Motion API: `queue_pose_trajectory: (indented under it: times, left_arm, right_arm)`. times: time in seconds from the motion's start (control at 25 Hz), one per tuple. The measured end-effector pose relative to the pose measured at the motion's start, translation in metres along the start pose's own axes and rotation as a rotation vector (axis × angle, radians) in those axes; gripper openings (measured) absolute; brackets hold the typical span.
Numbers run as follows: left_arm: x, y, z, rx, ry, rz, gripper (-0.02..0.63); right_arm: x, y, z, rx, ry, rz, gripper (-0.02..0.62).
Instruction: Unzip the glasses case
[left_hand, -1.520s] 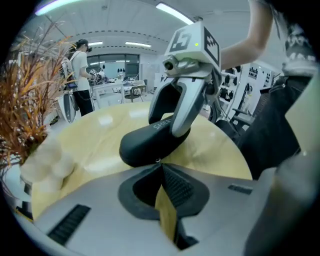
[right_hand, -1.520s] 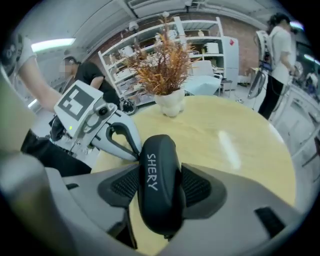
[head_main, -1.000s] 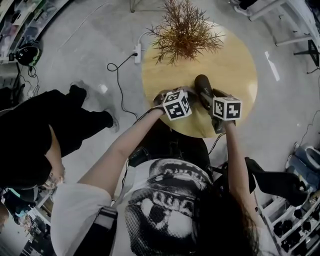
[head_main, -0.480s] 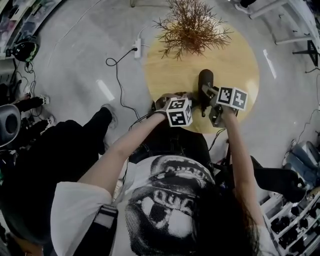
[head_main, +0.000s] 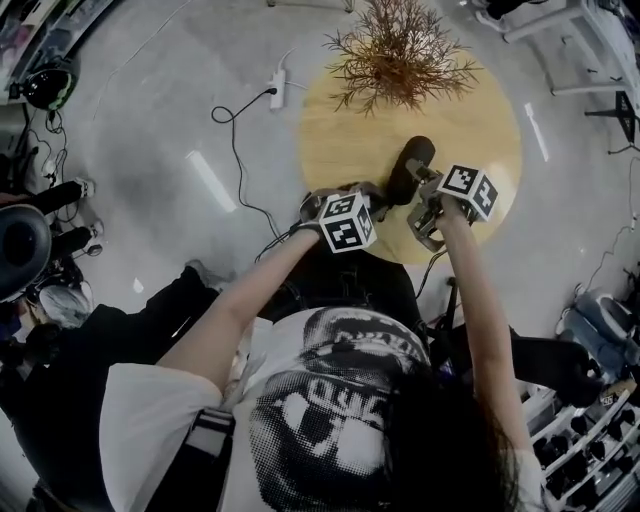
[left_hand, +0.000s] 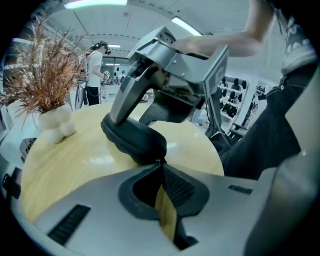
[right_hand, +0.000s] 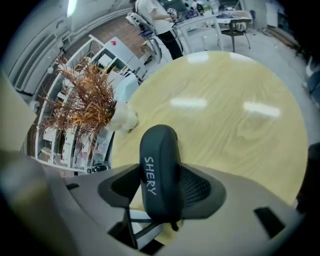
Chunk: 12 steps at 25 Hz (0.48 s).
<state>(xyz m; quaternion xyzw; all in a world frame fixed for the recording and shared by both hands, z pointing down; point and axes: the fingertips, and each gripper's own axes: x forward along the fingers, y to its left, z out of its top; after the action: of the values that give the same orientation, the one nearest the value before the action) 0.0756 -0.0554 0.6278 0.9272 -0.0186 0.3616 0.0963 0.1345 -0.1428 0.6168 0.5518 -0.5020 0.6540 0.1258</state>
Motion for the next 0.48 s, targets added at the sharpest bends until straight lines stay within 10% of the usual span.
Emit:
queue_pose_trajectory:
  times: [0.48]
  left_arm:
    - [-0.0028,0.0062,-0.0100,-0.033,0.021,0.061,0.014]
  right_arm:
    - [0.0067,0.0072,-0.0014,0.149,-0.090,-0.073,0.252]
